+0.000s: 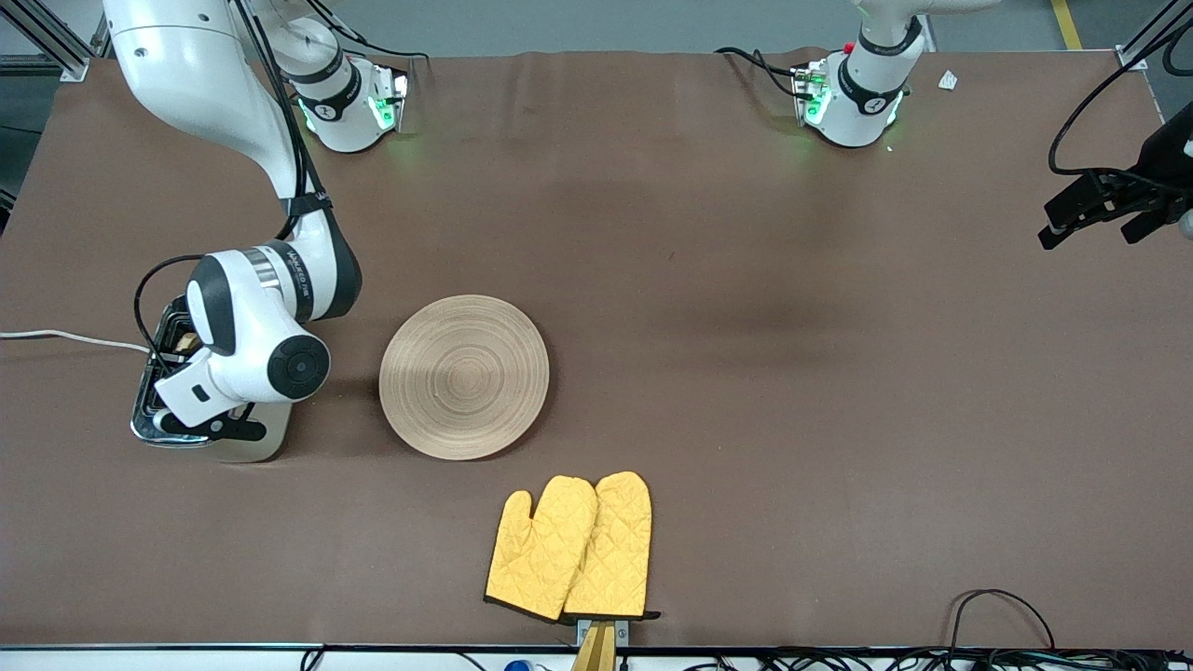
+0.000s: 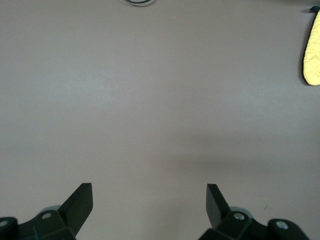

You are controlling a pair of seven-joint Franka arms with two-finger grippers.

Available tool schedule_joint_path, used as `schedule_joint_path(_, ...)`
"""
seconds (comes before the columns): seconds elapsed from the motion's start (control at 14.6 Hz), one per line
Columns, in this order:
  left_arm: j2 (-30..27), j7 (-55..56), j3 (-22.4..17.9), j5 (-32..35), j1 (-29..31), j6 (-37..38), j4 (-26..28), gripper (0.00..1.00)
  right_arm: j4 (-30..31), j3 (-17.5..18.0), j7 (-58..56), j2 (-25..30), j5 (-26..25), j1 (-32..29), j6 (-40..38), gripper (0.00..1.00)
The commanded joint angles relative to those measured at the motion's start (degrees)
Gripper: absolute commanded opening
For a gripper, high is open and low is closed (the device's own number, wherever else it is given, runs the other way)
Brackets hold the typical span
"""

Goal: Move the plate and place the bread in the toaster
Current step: 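Open the right gripper and raise it away from the toaster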

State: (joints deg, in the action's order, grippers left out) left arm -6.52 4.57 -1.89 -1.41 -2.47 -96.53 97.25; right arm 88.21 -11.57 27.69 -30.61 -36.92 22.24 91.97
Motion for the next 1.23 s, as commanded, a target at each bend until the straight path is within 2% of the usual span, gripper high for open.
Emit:
schedule_joint_path(0.0,0.02,-0.62,-0.13,0.88,-0.08,0.56,-0.31,1.00,-9.08,0.41,-0.44,0.46,8.33,-0.09,-3.89,1.00)
schedule_joint_path(0.14,0.02,-0.71,-0.13,0.88,-0.08,0.56,-0.31,1.00,-12.88,0.59,-0.88,2.82,10.72,-0.26,-8.73,1.00)
schedule_joint_path(0.41,0.02,-0.62,-0.05,0.79,0.19,0.56,-0.05,1.00,-11.84,0.24,-5.42,15.73,24.59,-7.36,-11.54,1.00)
schedule_joint_path(0.68,0.10,-0.79,-0.05,0.88,0.71,0.56,-0.13,1.00,-9.30,0.24,-17.90,23.92,38.03,-17.29,-10.68,1.00)
schedule_joint_path(0.96,0.45,-1.32,-0.05,0.79,0.89,0.56,-0.31,1.00,0.98,0.24,-24.95,30.78,40.09,-18.55,-3.13,1.00)
schedule_joint_path(1.16,0.63,-2.20,-0.05,0.79,0.80,0.56,-0.31,1.00,1.52,0.32,-25.31,30.52,40.00,-18.28,-2.24,1.00)
